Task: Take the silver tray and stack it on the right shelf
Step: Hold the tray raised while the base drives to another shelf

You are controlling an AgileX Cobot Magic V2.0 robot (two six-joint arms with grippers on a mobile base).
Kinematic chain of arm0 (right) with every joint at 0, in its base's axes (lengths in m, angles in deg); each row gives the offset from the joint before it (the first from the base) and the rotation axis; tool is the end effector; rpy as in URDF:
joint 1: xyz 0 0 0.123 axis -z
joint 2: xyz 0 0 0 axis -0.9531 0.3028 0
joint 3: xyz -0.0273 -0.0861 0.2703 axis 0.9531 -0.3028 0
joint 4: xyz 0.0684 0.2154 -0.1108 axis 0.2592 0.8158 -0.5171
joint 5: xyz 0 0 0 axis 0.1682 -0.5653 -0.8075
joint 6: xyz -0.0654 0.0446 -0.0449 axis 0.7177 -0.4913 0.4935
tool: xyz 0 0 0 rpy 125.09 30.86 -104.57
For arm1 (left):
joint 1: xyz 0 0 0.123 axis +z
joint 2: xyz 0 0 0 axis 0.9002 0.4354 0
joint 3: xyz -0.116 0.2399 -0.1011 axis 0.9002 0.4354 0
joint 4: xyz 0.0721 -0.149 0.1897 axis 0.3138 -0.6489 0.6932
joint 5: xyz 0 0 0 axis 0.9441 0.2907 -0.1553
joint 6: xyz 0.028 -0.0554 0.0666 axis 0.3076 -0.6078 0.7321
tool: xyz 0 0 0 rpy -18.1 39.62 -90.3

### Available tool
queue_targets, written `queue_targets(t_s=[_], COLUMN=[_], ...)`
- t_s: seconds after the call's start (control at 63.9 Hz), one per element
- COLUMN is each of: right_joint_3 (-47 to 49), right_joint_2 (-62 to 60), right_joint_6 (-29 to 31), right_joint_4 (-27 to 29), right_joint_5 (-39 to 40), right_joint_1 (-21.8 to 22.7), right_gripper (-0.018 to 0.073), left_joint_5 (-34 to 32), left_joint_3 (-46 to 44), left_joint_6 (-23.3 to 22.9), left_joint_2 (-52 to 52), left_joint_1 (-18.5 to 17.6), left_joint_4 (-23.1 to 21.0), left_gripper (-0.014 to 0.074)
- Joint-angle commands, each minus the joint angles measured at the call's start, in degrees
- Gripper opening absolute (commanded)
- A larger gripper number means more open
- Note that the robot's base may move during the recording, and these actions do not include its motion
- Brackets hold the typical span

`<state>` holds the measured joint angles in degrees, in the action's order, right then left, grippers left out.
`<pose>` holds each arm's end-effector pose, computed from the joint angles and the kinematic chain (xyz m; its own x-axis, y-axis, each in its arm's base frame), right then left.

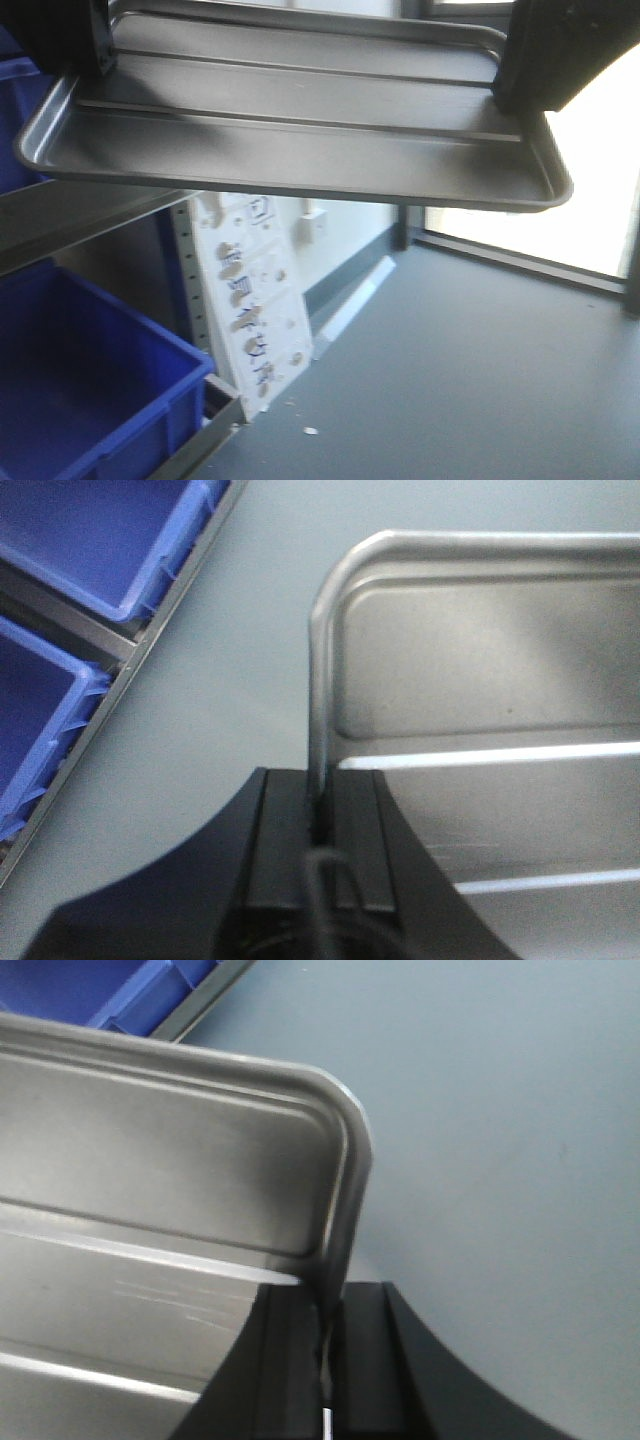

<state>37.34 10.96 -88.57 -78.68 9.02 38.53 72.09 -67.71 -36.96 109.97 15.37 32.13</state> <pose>0.2241 0.1380 0.3304 -0.8493 -0.0495 -0.5256 -0.1493 0.9775 0.1492 0.2067 -0.1927 0.3581 -0.8598 0.1153 -0.4974 0.1416 0.9898 -0.0154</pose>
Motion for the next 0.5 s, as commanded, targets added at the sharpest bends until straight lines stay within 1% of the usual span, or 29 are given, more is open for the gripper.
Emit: queue_targets(t_s=[0.0, 0.485], right_joint_3=[2.24, 2.24], right_joint_2=[-1.78, -1.78], right_joint_6=[1.34, 1.34], right_joint_4=[-1.51, -1.51], right_joint_5=[2.63, 2.63], right_joint_1=[-0.02, -0.02], right_gripper=[0.0057, 0.0057], left_joint_5=[-0.22, -0.22], left_joint_3=[-1.77, -1.77], left_joint_6=[0.52, 0.52], left_joint_2=[-2.04, -2.04], left_joint_1=[-0.54, -0.54], left_joint_4=[1.88, 1.88], left_gripper=[-0.0093, -0.0093])
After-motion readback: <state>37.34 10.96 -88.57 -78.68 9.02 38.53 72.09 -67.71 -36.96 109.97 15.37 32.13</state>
